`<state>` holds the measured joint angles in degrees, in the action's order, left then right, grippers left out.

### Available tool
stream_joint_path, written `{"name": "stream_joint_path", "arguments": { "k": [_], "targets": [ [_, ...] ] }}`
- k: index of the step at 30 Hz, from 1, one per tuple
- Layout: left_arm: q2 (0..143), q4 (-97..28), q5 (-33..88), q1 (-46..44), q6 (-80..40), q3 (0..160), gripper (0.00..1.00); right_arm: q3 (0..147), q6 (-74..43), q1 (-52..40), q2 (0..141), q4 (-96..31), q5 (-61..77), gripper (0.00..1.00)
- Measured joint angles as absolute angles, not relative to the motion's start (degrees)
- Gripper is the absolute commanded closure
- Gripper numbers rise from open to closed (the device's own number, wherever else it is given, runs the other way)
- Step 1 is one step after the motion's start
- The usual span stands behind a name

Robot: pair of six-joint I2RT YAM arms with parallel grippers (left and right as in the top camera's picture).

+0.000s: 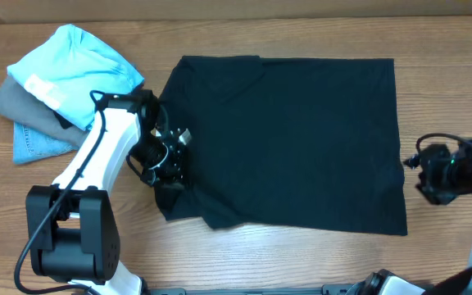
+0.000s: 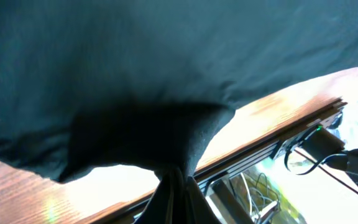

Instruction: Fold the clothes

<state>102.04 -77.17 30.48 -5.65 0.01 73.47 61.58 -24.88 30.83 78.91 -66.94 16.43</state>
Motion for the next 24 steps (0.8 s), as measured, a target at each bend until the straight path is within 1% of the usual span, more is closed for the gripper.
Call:
{"name": "stream_joint_path", "arguments": {
  "k": [6, 12, 16, 19, 24],
  "targets": [
    [102.0, -77.1, 30.9, -5.7, 0.2, 74.4, 0.96, 55.2, -26.9, 35.5, 80.2, -66.5, 15.6, 0.46],
    [102.0, -77.1, 30.9, -5.7, 0.5, 74.5, 0.96, 49.0, -29.6, 36.0, 80.2, -63.9, 15.0, 0.54],
    [102.0, -76.6, 30.9, -5.7, 0.6, 74.6, 0.95, 45.1, -31.8, 36.0, 80.2, -61.0, 14.5, 0.54],
    [102.0, -76.1, 30.9, -5.7, 0.6, 74.6, 0.95, 41.5, -33.7, 36.0, 80.3, -57.9, 14.2, 0.52],
    [102.0, -75.2, 30.9, -5.7, 1.0, 74.7, 0.95, 36.3, -35.0, 36.0, 80.3, -48.9, 14.2, 0.52]
  ]
}}
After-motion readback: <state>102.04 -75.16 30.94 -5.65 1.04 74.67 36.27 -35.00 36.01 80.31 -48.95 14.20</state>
